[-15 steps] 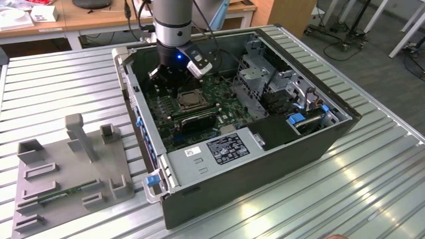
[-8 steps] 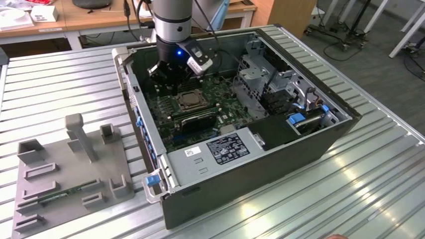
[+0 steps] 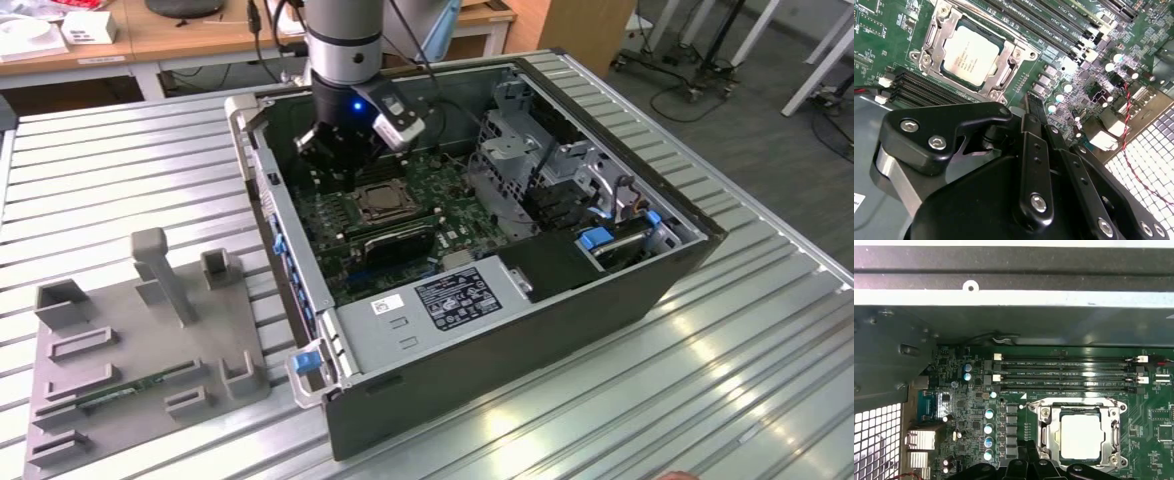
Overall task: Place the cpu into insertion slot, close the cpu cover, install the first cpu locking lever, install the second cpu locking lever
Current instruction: 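Install the first cpu locking lever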
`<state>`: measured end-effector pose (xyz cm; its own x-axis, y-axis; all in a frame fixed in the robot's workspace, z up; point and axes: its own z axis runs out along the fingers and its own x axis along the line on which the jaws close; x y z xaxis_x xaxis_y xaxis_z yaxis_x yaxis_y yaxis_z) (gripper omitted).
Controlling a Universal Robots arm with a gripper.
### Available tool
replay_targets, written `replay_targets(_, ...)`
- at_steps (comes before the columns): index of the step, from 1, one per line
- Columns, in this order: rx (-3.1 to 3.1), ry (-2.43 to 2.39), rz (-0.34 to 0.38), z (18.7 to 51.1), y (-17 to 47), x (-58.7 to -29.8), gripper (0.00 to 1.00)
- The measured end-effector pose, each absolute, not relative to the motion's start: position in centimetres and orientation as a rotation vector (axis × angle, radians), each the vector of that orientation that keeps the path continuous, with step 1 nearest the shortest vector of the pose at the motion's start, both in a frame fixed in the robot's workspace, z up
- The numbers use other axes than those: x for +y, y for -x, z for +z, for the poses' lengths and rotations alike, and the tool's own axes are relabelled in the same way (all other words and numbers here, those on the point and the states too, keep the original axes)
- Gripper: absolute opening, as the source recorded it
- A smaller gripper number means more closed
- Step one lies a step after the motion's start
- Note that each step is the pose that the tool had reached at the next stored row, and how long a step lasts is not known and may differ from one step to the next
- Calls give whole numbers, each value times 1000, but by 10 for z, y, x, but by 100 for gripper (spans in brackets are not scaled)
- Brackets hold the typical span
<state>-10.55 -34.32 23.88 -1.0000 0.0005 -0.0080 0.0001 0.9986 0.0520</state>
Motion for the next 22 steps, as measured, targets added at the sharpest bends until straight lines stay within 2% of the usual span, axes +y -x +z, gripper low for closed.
replay_targets(11,3128,-1,94,239,115,-339,11)
replay_targets(22,3125,-1,112,238,119,-324,11)
